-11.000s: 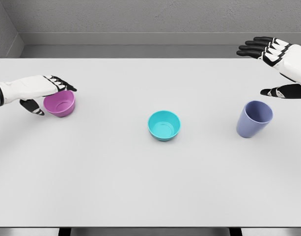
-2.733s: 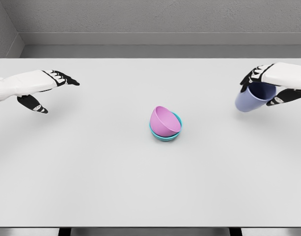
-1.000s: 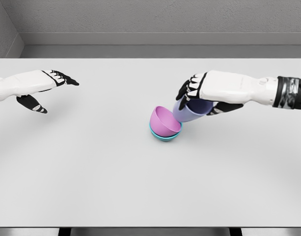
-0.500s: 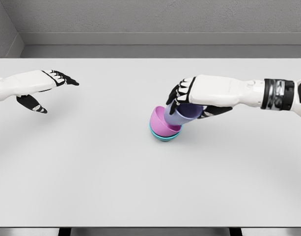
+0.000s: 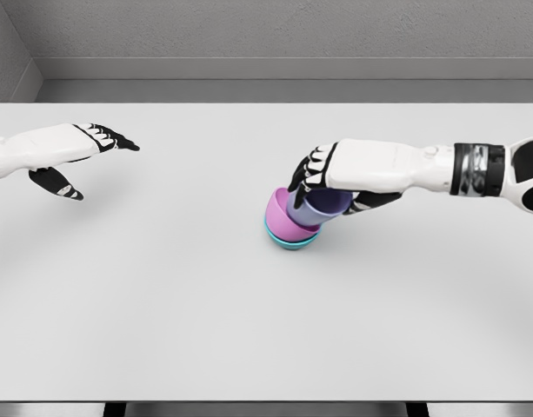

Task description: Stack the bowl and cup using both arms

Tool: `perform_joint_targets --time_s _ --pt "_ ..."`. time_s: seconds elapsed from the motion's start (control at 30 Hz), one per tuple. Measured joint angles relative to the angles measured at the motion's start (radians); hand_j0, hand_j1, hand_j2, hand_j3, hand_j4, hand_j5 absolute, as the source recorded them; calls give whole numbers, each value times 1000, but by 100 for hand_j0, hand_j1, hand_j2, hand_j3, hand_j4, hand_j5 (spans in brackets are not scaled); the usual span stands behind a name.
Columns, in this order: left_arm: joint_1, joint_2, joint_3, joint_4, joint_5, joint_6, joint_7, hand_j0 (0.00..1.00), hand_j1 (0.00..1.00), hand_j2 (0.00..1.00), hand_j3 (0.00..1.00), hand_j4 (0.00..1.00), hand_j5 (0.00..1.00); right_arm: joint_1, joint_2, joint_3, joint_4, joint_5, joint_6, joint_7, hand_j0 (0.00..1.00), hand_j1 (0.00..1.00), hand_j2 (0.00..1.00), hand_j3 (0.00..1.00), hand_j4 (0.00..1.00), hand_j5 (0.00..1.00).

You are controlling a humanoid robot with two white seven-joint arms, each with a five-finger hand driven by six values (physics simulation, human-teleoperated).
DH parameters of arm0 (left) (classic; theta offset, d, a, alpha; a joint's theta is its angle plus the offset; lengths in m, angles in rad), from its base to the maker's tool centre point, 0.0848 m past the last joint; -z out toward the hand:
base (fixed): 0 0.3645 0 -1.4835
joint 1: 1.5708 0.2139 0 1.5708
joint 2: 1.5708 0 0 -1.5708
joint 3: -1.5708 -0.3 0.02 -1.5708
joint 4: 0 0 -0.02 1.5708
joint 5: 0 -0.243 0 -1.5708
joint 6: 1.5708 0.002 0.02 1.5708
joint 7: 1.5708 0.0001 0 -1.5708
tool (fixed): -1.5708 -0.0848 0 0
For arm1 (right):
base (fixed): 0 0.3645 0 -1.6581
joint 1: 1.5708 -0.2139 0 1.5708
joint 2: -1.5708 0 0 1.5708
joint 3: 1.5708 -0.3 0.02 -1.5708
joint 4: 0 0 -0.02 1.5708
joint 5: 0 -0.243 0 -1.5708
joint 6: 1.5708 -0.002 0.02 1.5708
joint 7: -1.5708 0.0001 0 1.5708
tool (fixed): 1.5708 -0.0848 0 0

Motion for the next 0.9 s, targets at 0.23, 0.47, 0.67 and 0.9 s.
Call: perform_joint_targets --time_s 0.23,0.47,0.67,0.9 --pt "0 1 0 0 0 0 0 100 100 100 100 100 100 -2 4 17 1 1 0 0 64 64 64 64 64 64" --pt "0 2 0 0 0 0 0 100 100 100 100 100 100 -2 9 26 7 1 0 0 100 100 100 100 100 100" --pt "0 3 0 0 0 0 0 100 100 100 100 100 100 -3 13 32 11 1 0 0 100 100 100 100 100 100" --pt "0 3 0 0 0 0 0 100 100 100 100 100 100 -109 -1 18 11 -5 1 0 100 100 100 100 100 100"
